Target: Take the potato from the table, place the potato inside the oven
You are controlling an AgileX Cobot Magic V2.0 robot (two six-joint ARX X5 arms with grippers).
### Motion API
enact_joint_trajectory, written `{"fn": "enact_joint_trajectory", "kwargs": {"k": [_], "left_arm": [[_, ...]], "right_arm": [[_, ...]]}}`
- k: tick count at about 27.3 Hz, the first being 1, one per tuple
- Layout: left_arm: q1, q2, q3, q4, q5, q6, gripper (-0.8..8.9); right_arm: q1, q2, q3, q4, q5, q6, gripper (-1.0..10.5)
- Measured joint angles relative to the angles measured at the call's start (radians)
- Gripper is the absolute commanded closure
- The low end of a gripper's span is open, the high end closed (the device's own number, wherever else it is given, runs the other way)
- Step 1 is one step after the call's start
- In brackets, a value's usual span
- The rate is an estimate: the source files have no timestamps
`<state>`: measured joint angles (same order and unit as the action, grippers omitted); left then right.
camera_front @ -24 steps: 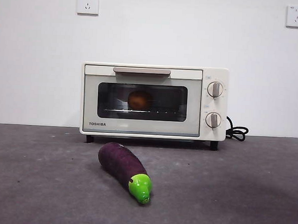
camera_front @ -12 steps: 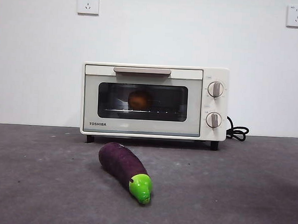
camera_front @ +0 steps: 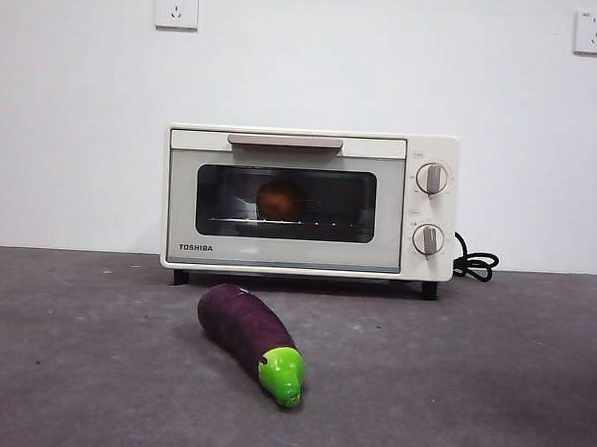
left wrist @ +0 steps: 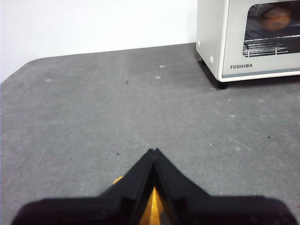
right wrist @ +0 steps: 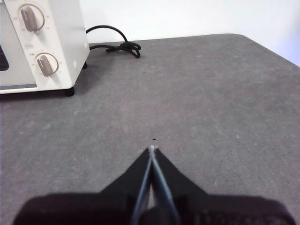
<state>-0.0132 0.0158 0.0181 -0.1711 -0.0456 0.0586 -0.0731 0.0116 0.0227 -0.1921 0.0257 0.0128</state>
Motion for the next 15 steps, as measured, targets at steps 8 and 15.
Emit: {"fn": "enact_joint_trajectory", "kwargs": {"k": [8,15], "left_arm": [[0.000,0.000,0.000,0.000,0.000,0.000,8.18],[0.000,0.000,0.000,0.000,0.000,0.000,8.18]], "right_arm": [[0.000,0.000,0.000,0.000,-0.026,0.003,9.5],[0.000,0.000,0.000,0.001,0.005,0.018,9.5]]}}
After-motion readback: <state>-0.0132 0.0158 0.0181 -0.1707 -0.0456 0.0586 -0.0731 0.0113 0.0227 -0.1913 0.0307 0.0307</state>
